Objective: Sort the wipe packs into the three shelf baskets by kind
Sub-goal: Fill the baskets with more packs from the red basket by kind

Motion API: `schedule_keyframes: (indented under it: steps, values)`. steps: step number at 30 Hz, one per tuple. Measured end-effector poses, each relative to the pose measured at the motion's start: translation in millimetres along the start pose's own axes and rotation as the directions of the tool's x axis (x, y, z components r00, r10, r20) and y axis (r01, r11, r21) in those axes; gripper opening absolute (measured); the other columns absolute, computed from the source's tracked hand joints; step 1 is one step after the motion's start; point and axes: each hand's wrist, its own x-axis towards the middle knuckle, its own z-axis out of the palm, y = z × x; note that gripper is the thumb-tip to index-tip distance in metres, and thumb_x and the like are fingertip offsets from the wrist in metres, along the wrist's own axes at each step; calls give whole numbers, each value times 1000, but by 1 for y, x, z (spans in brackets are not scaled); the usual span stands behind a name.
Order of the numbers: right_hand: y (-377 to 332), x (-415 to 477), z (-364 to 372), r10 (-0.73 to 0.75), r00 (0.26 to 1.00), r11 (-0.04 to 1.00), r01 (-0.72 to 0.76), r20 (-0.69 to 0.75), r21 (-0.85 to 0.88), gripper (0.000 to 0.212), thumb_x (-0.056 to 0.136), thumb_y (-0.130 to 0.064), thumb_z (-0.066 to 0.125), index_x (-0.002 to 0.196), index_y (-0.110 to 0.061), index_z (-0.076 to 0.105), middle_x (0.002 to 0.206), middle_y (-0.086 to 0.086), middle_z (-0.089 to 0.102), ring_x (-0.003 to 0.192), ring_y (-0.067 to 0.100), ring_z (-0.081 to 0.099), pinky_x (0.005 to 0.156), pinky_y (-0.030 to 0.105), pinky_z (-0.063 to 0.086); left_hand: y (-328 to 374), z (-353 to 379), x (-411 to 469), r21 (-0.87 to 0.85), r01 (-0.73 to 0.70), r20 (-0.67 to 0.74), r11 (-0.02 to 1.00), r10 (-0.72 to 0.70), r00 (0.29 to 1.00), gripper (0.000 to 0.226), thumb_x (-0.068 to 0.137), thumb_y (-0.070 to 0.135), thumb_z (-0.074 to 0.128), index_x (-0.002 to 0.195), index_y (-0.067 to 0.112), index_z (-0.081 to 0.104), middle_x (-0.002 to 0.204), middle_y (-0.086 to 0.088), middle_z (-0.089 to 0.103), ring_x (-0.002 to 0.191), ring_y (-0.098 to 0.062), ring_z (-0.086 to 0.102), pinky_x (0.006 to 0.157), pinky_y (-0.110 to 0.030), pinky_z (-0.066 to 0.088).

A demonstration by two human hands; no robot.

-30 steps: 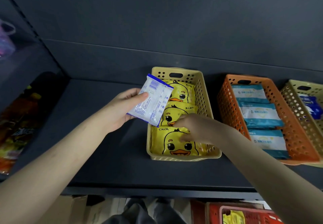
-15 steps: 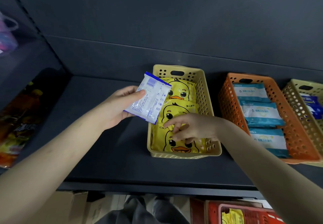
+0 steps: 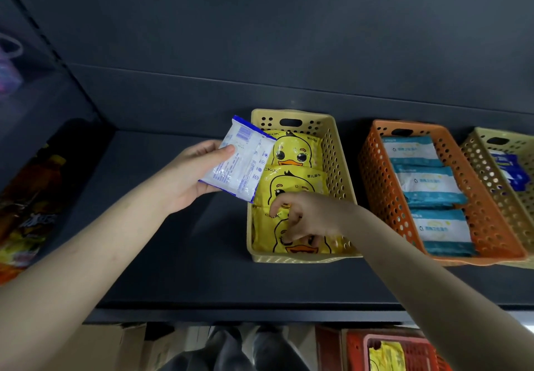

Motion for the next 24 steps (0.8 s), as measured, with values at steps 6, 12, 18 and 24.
schedule_keyframes:
  steps: [6,12,18,24]
  values:
    - [-12,-22,-22,10,989,991,11,-147,137,34,93,-34,60,126,-28,56,105,4,65,91,18,67,75,34,60,14,1,0,26,-41,66,999,39,997,19,92,29,58,106,17,63,102,-2,74,90,-16,71,72,-34,58]
    - [-28,-68,-44,140,816,638,360,-561,681,40,98,-47,43,112,-18,65,84,7,65,62,17,60,54,28,51,42,38,2,124,-185,245,975,151,958,13,95,31,55,102,24,64,88,9,72,75,-7,68,61,-23,55]
    - [4,-121,-53,278,825,263,428,-493,865,56,90,-62,43,110,-14,63,99,17,69,74,21,71,57,26,57,58,117,8,351,-566,492,746,368,789,20,86,29,68,103,38,66,106,6,67,101,-3,62,85,-13,47]
    - [100,-174,-68,462,594,119,695,-659,710,12,88,-5,61,89,-17,59,84,9,69,67,18,68,58,26,58,50,225,39,308,-769,711,559,402,577,37,82,32,69,119,30,61,125,8,60,119,1,53,106,-18,35]
